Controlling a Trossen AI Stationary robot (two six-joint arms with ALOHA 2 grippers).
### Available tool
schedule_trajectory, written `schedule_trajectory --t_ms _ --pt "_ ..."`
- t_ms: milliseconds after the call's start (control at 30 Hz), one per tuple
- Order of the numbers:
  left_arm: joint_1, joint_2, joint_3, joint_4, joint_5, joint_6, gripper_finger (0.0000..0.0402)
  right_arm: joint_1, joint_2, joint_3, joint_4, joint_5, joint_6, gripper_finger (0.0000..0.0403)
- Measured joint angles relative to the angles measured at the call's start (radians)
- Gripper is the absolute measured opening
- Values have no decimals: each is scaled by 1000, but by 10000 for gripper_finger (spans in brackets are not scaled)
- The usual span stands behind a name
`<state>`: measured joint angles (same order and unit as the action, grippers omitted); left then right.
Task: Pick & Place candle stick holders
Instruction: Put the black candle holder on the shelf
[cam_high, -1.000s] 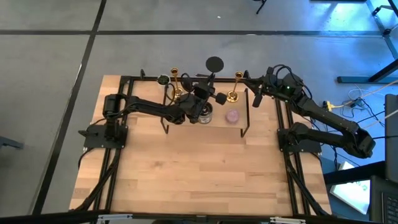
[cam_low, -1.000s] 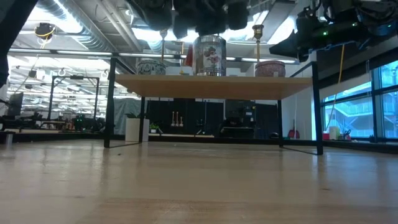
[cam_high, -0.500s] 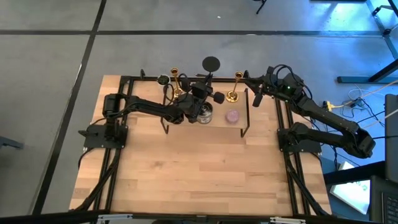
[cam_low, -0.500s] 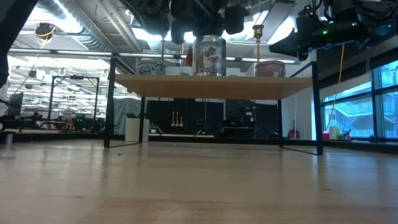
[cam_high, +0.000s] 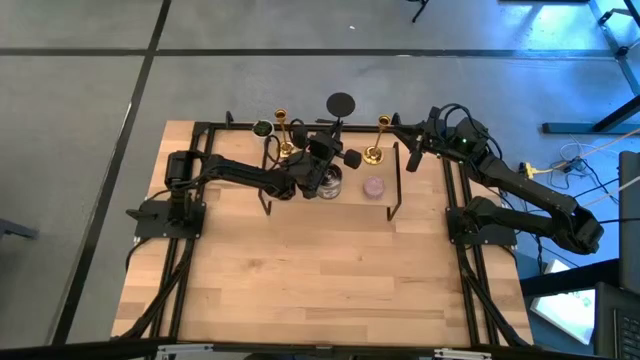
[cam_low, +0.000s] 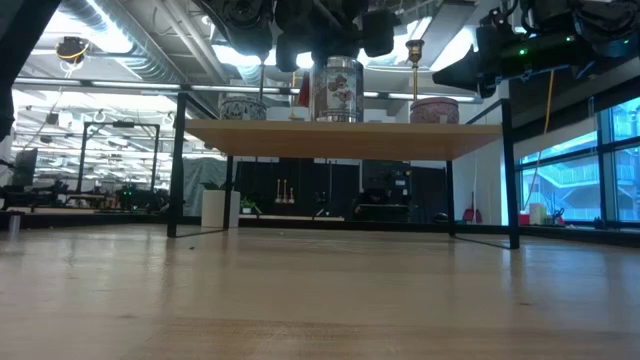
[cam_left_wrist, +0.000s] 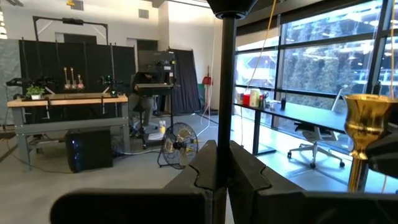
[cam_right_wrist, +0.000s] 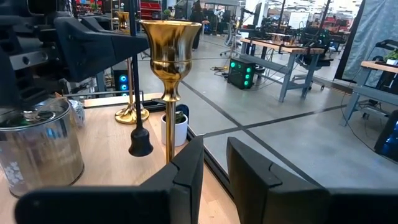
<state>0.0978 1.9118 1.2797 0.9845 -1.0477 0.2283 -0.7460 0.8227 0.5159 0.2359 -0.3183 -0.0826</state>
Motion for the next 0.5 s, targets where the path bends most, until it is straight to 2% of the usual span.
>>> schedule_trajectory --t_ms 300,500 --pt "0 0 0 -18 7 16 10 0 0 0 2 0 0 73" --pt "1 11 -1 -28 33 -30 10 0 0 0 9 0 0 73"
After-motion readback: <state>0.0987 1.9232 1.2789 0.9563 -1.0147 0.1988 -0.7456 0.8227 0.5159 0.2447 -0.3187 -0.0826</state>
